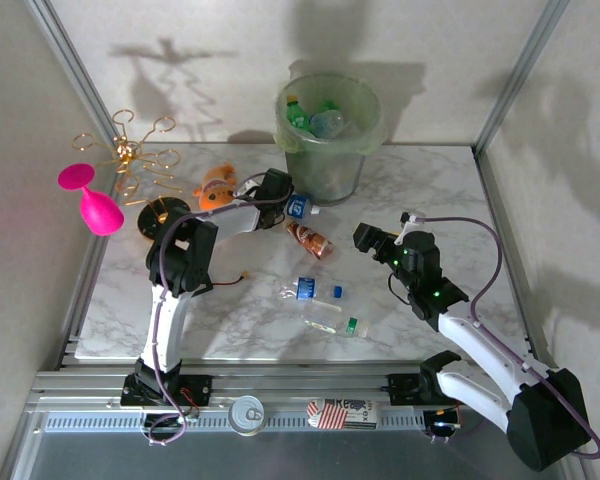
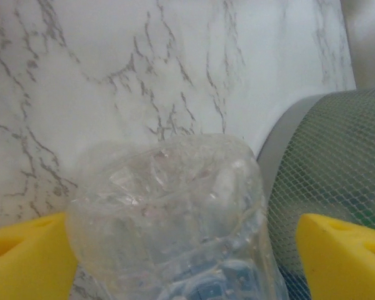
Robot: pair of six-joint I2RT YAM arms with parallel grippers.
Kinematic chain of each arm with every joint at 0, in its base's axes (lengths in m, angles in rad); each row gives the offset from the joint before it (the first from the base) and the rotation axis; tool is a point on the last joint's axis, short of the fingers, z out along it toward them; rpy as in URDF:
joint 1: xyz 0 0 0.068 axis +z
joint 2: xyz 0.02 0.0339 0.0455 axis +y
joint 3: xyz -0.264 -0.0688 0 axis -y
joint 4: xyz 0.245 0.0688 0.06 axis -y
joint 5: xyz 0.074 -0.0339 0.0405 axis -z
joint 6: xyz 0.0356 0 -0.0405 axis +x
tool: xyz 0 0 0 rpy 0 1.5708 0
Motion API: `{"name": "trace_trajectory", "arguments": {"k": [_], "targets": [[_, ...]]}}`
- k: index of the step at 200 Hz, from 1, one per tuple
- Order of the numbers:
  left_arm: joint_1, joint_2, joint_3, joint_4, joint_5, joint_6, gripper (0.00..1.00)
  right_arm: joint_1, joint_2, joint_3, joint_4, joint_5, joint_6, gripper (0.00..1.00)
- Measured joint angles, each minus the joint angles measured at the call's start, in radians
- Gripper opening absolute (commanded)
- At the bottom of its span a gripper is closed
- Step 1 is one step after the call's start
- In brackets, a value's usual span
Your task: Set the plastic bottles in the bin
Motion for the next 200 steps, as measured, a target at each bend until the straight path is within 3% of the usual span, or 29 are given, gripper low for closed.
{"name": "trace_trajectory", "arguments": {"k": [27, 112, 200], "targets": [[0.001, 0.006, -0.021, 0.045, 0.004, -0.005, 0.63, 0.0, -0.003, -0.001, 0.0, 0.006, 0.004, 0.99], [0.001, -0.07, -0.193, 0.203, -0.006, -0.005, 0.58, 0.0, -0.004, -0.011, 0.0, 0.016, 0.007, 0.99], [0.003, -0.239, -0.351, 0.206, -0.019, 0.053, 0.58, 0.0, -0.004, -0.011, 0.0, 0.016, 0.012, 0.99]]}}
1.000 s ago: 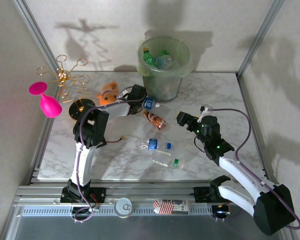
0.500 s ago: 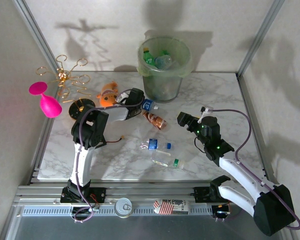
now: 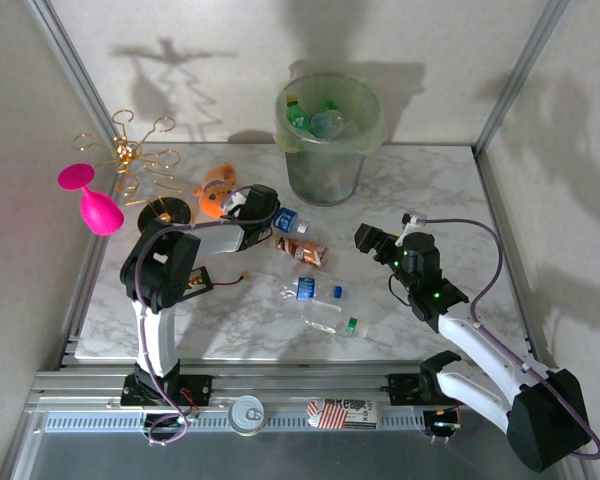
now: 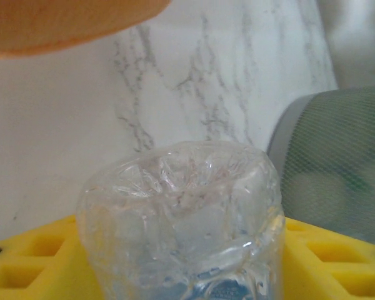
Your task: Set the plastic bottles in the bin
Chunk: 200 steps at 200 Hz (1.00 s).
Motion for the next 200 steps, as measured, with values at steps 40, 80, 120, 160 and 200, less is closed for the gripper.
{"name": "trace_trajectory", "arguments": {"k": [40, 80, 120, 160, 200], "targets": [[0.0, -0.134, -0.043, 0.021, -0.005, 0.053, 0.58, 0.0, 0.002, 0.0, 0.002, 0.0, 0.01, 0.99], [0.0, -0.254, -0.124, 0.034, -0.015, 0.107, 0.58, 0.0, 0.033, 0.0, 0.019, -0.009, 0.013, 0.99], [0.0, -0.377, -0.176, 0.023, -0.015, 0.18, 0.58, 0.0, 0.06, 0.0, 0.024, -0.028, 0.017, 0.99], [0.0, -0.493, -0.177, 0.019, -0.014, 0.226, 0.58, 0.0, 0.086, 0.0, 0.058, -0.047, 0.026, 0.99], [-0.001, -0.551, -0.167, 0.018, -0.014, 0.234, 0.58, 0.0, 0.121, 0.0, 0.08, -0.065, 0.037, 0.99]]}}
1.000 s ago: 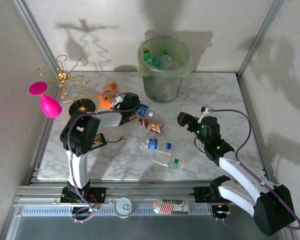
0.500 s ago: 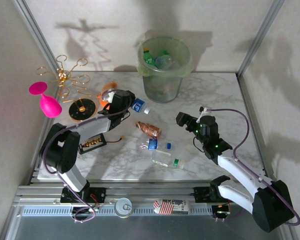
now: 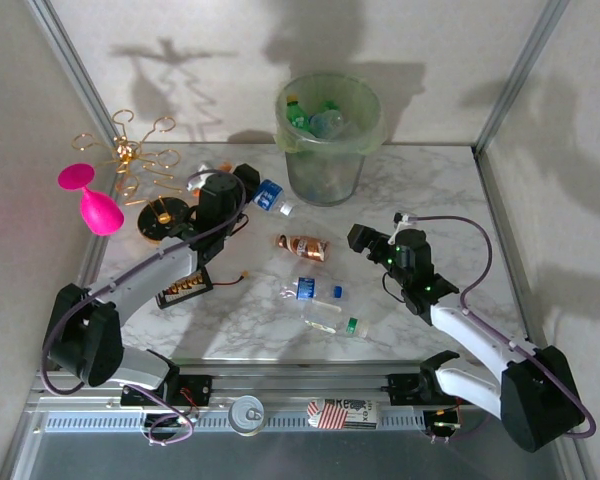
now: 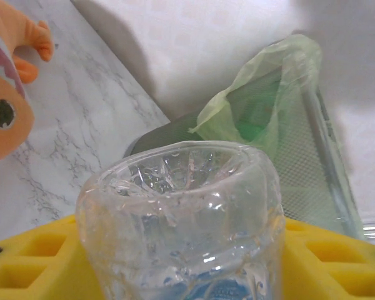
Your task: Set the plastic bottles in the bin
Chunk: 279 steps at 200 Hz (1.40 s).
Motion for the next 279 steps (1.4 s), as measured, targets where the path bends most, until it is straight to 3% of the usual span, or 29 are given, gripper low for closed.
{"name": "trace_trajectory", "arguments": {"k": [66, 167, 242, 279], "targets": [[-0.022, 0.072, 0.257, 0.018, 0.001, 0.024, 0.58, 0.0, -0.005, -0.013, 0.019, -0.014, 0.002, 0.99], [-0.033, 0.534, 0.898, -0.023, 0.003, 0.084, 0.58, 0.0, -0.1, -0.06, 0.015, -0.007, 0.006, 0.99], [-0.034, 0.861, 1.274, -0.107, 0.011, 0.065, 0.58, 0.0, -0.153, -0.062, -0.015, -0.006, 0.014, 0.99], [-0.035, 0.932, 1.328, -0.138, 0.027, 0.037, 0.69, 0.0, -0.17, -0.062, -0.036, -0.006, 0.018, 0.99]]}}
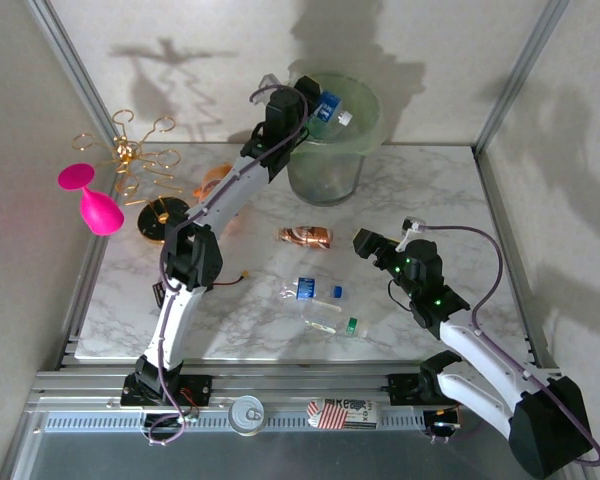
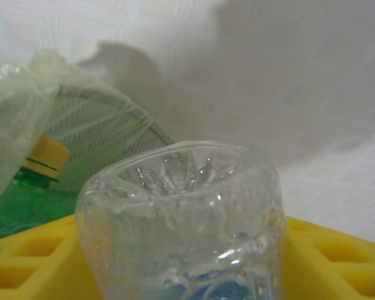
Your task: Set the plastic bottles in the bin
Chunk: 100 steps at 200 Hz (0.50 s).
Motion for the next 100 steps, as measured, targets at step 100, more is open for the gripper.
{"name": "trace_trajectory", "arguments": {"k": [100], "targets": [[-0.028, -0.011, 0.008, -0.013, -0.001, 0.044, 1.0, 0.0, -0.019, 0.0, -0.039, 0.0, 0.0, 0.99]]}}
